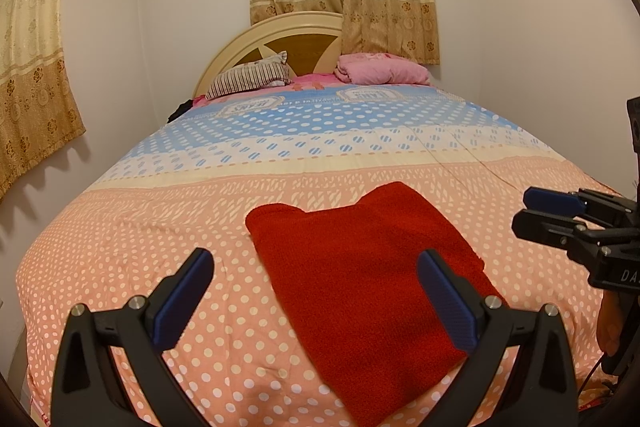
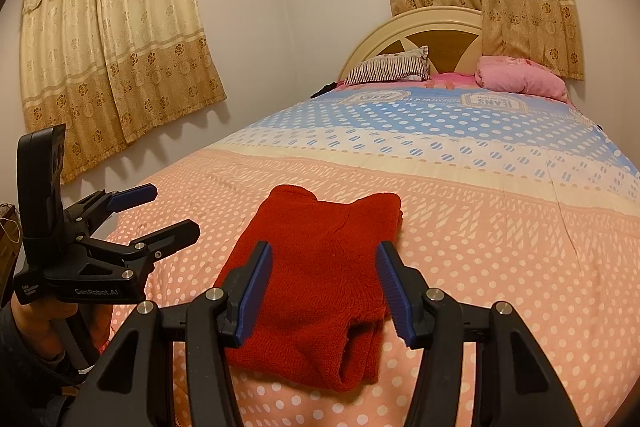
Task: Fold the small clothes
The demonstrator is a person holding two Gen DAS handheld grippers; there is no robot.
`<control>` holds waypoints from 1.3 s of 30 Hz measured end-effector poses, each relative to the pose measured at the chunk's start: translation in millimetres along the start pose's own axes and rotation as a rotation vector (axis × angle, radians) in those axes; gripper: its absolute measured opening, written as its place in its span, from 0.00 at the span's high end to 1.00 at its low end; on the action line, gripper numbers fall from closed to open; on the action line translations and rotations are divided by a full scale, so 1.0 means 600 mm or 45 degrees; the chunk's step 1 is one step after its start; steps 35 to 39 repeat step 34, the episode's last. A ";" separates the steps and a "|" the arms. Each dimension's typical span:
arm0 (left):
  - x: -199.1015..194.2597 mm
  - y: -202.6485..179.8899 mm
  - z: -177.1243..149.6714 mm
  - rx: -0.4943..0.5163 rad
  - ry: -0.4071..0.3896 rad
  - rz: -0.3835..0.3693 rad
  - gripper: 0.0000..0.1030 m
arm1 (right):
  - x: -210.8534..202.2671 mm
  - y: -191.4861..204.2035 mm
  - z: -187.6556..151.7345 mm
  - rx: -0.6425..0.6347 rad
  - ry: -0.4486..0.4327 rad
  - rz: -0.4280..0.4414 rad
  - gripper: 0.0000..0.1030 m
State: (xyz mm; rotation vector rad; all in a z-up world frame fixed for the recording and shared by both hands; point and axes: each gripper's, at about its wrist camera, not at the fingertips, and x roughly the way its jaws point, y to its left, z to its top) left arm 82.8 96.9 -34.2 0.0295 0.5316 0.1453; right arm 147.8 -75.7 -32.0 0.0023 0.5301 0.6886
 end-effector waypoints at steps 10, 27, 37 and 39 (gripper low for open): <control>0.004 0.001 0.000 0.011 0.019 -0.016 0.00 | 0.000 0.000 0.000 0.002 -0.004 -0.003 0.46; 0.007 0.019 0.009 -0.007 -0.003 0.052 0.00 | -0.005 -0.014 -0.001 0.008 -0.022 -0.005 0.46; 0.013 0.024 0.007 -0.007 0.005 0.043 0.00 | -0.001 -0.014 -0.003 0.003 -0.006 0.000 0.46; 0.013 0.024 0.007 -0.007 0.005 0.043 0.00 | -0.001 -0.014 -0.003 0.003 -0.006 0.000 0.46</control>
